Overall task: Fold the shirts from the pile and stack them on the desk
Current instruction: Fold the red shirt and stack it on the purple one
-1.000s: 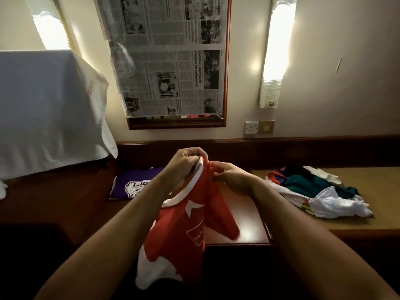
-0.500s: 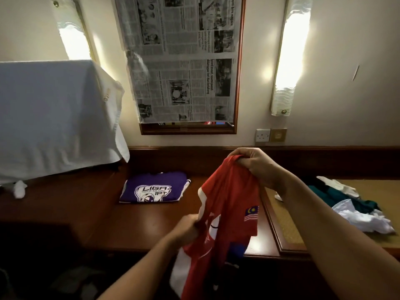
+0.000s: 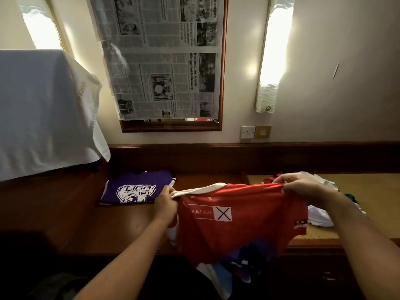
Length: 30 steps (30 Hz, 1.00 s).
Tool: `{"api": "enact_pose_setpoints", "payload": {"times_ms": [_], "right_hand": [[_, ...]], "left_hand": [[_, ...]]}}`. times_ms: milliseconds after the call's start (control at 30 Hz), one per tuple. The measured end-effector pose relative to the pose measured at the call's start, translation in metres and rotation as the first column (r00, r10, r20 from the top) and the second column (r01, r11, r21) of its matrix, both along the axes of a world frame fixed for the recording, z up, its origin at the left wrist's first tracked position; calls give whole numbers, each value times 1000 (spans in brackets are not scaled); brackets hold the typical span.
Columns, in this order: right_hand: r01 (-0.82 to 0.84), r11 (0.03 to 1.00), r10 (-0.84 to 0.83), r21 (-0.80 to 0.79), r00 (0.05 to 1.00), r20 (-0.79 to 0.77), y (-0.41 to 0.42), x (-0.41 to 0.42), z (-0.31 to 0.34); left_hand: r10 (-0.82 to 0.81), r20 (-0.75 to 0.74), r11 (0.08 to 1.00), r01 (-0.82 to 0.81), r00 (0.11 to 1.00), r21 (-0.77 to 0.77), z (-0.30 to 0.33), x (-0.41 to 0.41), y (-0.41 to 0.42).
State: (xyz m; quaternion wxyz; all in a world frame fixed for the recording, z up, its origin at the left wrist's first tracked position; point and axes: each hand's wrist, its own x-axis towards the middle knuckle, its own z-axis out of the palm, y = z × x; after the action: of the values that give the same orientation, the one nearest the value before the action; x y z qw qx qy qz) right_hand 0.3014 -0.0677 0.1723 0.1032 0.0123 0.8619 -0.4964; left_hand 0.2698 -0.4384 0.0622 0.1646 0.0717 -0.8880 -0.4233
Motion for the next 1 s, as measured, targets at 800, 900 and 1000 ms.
{"api": "enact_pose_setpoints", "payload": {"times_ms": [800, 900, 1000], "right_hand": [[-327, 935, 351, -140, 787, 508, -54, 23, -121], [-146, 908, 304, -392, 874, 378, -71, 27, -127], [-21, 863, 206, -505, 927, 313, -81, 28, -131]], "left_hand": [[-482, 333, 847, 529, 810, -60, 65, -5, -47], [-476, 333, 856, 516, 814, -39, 61, -2, -49], [-488, 326, 856, 517, 810, -1, 66, 0, -51]]}}
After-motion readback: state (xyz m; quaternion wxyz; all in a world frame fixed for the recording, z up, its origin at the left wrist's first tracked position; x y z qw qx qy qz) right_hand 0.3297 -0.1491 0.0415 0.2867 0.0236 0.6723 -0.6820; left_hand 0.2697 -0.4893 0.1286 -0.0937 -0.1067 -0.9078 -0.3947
